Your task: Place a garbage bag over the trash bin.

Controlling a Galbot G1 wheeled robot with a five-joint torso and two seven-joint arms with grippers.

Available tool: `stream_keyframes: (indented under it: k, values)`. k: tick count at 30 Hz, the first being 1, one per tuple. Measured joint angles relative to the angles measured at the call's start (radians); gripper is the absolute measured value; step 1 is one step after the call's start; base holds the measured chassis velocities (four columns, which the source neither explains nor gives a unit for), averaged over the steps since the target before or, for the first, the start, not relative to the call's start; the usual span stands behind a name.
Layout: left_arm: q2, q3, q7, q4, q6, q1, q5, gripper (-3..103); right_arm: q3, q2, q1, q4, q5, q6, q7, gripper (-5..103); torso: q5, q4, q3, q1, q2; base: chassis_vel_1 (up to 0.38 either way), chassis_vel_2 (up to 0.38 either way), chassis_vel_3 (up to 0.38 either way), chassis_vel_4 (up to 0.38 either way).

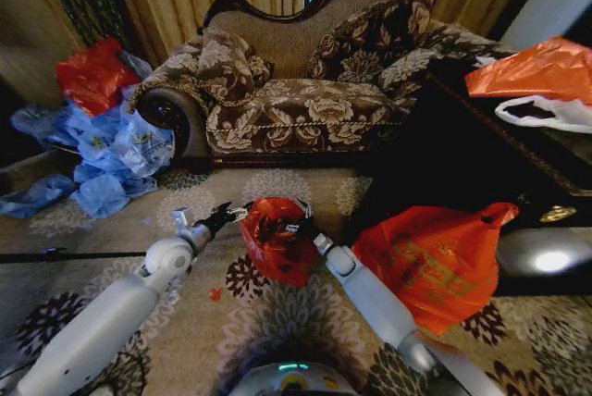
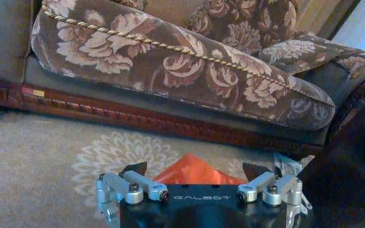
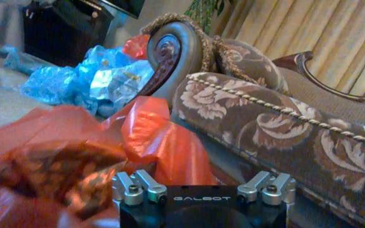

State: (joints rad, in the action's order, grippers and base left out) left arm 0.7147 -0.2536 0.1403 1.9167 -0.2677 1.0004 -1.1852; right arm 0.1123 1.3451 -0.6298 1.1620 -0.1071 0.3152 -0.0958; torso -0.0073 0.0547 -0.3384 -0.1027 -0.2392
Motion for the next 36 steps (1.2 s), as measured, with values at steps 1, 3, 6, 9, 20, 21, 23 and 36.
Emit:
stream_keyframes:
  k: [1, 3, 6, 9, 20, 21, 23, 36]
  values:
    - [-0.005, -0.005, 0.0, 0.003, 0.0, 0.006, -0.002, 100, 0.0, 0.008, 0.015, -0.015, 0.003, 0.0, -0.002, 83, 0.0002, -0.0001, 0.0, 0.0, 0.0, 0.0, 0.0, 0.0, 0.0]
    - [-0.011, -0.012, -0.001, 0.007, 0.001, 0.014, -0.003, 100, -0.001, 0.017, 0.032, -0.037, 0.006, 0.001, -0.006, 75, 0.0, -0.0002, 0.0, 0.0, 0.0, 0.0, 0.0, 0.0, 0.0]
    - [-0.019, -0.022, -0.002, 0.016, 0.002, 0.027, -0.006, 100, -0.003, 0.03, 0.053, -0.078, 0.01, 0.006, -0.015, 71, 0.0, -0.0003, 0.0, 0.0, 0.0, 0.0, 0.0, 0.0, 0.0]
    - [-0.028, -0.034, -0.006, 0.029, 0.005, 0.048, -0.009, 100, -0.005, 0.043, 0.072, -0.128, 0.031, 0.008, -0.036, 60, 0.0001, -0.0003, 0.0, 0.0, 0.0, 0.0, 0.0, 0.0, 0.0]
    - [-0.063, -0.053, -0.076, 0.082, 0.033, 0.157, 0.017, 100, -0.002, 0.073, 0.136, -0.22, 0.165, -0.02, -0.089, 17, 0.0001, -0.0001, 0.0, 0.0, 0.0, 0.0, 0.0, 0.0, 0.0]
    - [-0.067, -0.051, -0.079, 0.084, 0.035, 0.164, 0.028, 100, -0.002, 0.076, 0.144, -0.231, 0.177, -0.021, -0.093, 12, 0.0001, -0.0001, 0.0, 0.0, 0.0, 0.0, 0.0, 0.0, 0.0]
    - [-0.072, -0.048, -0.082, 0.088, 0.037, 0.172, 0.038, 100, -0.002, 0.08, 0.156, -0.245, 0.192, -0.023, -0.099, 7, 0.0001, -0.0002, 0.0, 0.0, 0.0, 0.0, 0.0, 0.0, 0.0]
    - [-0.081, 0.015, -0.12, 0.078, 0.044, 0.199, 0.178, 100, -0.014, 0.128, 0.23, -0.409, 0.277, -0.036, -0.152, 0, 0.0001, -0.0001, 0.0, 0.0, 0.0, 0.0, 0.0, 0.0, 0.0]
